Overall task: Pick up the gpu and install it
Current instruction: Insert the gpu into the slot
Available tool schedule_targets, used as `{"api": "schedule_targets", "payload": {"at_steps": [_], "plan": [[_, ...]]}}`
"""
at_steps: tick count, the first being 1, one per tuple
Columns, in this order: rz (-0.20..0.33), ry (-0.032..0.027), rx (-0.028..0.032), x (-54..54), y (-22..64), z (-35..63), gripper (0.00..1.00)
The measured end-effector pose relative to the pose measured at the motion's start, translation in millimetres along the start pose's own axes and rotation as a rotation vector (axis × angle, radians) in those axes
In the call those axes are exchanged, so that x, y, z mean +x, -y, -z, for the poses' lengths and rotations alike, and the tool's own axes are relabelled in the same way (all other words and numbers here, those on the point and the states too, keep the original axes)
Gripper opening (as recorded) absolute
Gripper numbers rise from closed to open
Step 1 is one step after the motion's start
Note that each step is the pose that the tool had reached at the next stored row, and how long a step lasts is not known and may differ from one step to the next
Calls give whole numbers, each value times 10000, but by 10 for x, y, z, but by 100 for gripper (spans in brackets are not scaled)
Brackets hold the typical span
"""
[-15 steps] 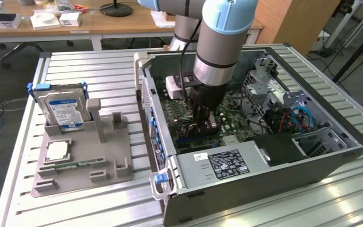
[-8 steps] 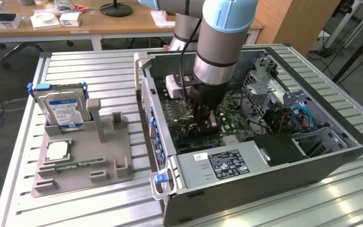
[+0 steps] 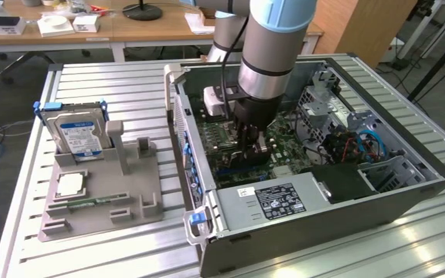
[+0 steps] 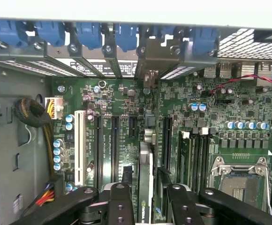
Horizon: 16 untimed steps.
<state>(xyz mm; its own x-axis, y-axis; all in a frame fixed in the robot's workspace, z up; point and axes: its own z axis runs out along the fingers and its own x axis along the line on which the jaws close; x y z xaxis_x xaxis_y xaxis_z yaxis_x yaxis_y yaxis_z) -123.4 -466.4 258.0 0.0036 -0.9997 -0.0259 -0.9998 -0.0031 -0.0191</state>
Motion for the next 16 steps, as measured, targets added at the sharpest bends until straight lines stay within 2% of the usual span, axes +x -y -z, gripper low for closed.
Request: {"api": "schedule_targets", "payload": {"at_steps": [16], "plan": [[0,0,0,-6,4,246,34]]}}
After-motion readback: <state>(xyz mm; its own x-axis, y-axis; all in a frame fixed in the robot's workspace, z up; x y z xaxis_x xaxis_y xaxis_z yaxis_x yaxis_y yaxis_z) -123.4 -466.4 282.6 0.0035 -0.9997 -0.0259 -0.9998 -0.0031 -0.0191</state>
